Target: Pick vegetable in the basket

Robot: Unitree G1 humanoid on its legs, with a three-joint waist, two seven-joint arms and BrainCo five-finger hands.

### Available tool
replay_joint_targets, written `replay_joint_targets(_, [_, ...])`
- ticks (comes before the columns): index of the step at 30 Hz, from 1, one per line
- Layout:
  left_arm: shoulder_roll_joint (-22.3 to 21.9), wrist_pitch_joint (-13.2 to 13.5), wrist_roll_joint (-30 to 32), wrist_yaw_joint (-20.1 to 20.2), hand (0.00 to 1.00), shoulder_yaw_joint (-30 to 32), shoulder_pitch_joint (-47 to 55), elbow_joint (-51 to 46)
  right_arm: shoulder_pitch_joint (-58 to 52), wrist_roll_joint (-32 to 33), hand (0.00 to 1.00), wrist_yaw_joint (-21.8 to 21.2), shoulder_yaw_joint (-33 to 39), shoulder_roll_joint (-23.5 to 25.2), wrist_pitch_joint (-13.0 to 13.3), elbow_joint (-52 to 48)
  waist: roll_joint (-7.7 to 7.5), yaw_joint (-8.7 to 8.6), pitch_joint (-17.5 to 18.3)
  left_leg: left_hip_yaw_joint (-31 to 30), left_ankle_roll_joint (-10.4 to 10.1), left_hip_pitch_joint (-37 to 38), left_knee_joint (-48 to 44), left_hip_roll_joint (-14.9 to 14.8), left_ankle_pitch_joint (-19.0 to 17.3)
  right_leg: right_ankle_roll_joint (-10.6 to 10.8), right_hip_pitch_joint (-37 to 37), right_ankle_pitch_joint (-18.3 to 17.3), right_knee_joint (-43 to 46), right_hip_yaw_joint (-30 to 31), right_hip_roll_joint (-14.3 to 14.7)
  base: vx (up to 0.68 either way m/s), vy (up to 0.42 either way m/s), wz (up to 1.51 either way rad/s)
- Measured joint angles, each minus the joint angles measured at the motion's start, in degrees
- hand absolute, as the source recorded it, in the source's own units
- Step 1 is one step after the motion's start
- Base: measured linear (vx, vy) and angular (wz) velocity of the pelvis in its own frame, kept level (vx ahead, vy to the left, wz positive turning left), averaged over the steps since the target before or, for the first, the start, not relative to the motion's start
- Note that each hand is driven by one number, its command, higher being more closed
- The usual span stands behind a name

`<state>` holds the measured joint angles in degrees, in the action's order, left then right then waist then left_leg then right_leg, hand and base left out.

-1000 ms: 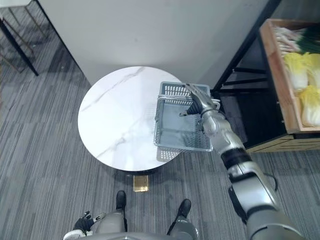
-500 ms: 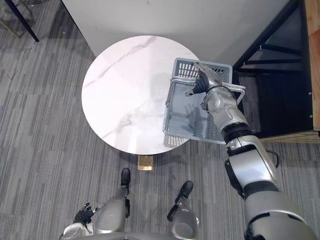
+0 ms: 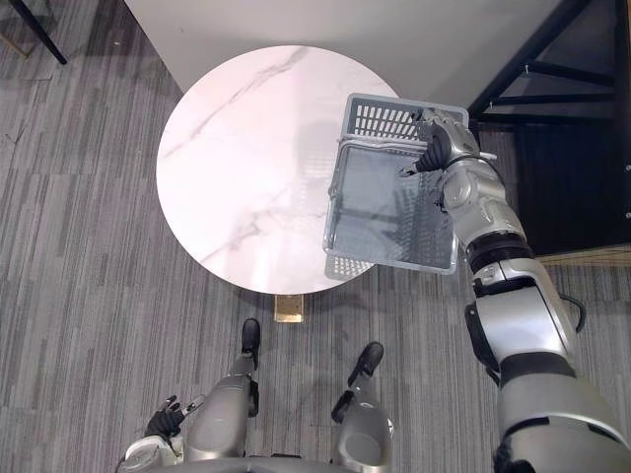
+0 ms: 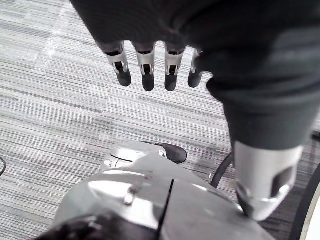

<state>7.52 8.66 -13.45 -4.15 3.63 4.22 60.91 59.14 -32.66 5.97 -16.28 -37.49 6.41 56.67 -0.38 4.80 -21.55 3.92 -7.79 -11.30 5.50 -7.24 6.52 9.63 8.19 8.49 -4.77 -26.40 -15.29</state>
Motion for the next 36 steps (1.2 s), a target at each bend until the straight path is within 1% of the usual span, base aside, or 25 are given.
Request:
replay_joint_targets(3, [0.0,0.0,0.0,0.0,0.00,0.0,0.0,0.0,0.0,-1.1,0.00,0.0,-0.7,-1.5,0.2,0.0,0.00,-0.04,0.0,0.2,0.0,-0.2,0.0,0.0,0.0,-0.3,0.6,0.3,0.0,0.6,0.0,0.02,-0.006,-0.08])
replay_joint_targets(5, [0.6,-0.1,0.0,0.0,0.00,-0.4,-0.1,0.0,0.1,-1.3,0.00,-0.1,-2.9,-3.5,0.2,0.0,-0.01,-0.23,-0.1,0.5,0.0,-0.3,0.0,-0.1,0.0,-0.3,1.0,0.4,0.1,1.1,0.0,0.01,-0.003,-0.06])
replay_joint_targets(8, [0.9,-0.1,0.0,0.0,0.00,-1.2,-0.1,0.1,1.7,-1.8,0.00,-0.1,-4.5,-4.8,0.3,0.0,-0.01,-0.18,-0.1,1.4,0.0,-0.3,0.0,-0.3,0.0,-0.3,1.9,0.4,0.7,2.1,0.0,0.00,-0.003,-0.16])
replay_joint_targets(13, [1.3,-0.1,0.0,0.0,0.00,-2.1,-0.7,0.1,2.6,-3.3,0.00,-0.1,-4.9,-6.7,0.5,0.0,0.05,-0.29,-0.1,2.0,0.1,-0.6,0.0,-0.5,0.1,-0.3,2.9,0.4,1.1,3.1,0.1,0.00,-0.004,-0.07])
replay_joint_targets(19, [1.8,-0.1,-1.3,0.0,0.00,-3.3,-1.8,0.6,2.6,-3.6,0.00,-0.1,-6.8,-6.7,0.5,0.7,0.09,0.02,-0.1,1.7,0.2,-2.3,0.0,-0.5,0.6,-0.4,4.6,0.4,1.6,2.9,0.1,0.01,-0.005,0.02])
replay_joint_targets(24, [1.9,0.0,-1.6,0.0,0.00,-3.9,-2.1,0.6,2.8,-3.6,0.00,0.0,-6.8,-6.5,0.4,2.7,0.21,0.30,-0.2,0.9,0.2,-3.0,0.0,-0.5,0.7,-0.4,4.7,0.4,1.6,2.3,0.1,0.02,-0.006,0.09])
replay_joint_targets(29, [1.9,0.0,-1.7,-0.1,0.00,-5.0,-2.8,0.6,4.4,-3.6,0.00,0.5,-6.7,-6.2,0.1,3.6,1.10,0.39,-0.8,0.2,0.2,-3.6,0.0,-0.5,1.1,-0.4,4.9,0.4,1.6,1.8,0.1,0.00,-0.001,0.05])
replay_joint_targets(30, [1.9,-0.1,-1.8,-0.1,0.00,-5.0,-2.8,0.6,4.7,-3.6,1.00,0.5,-6.7,-5.8,0.1,4.0,1.10,0.37,-0.8,0.2,0.1,-3.6,0.0,-0.5,1.1,-0.4,4.9,0.4,1.6,1.8,0.1,0.00,0.000,0.00])
replay_joint_targets(36, [2.2,-0.1,-2.0,-0.6,0.00,-5.5,-3.2,0.6,5.5,-3.6,1.00,1.6,-6.6,-5.2,0.0,4.5,1.10,0.48,-0.8,0.2,0.1,-4.5,0.0,-0.5,1.2,-0.4,5.7,0.4,1.6,1.8,0.1,0.00,0.000,0.00])
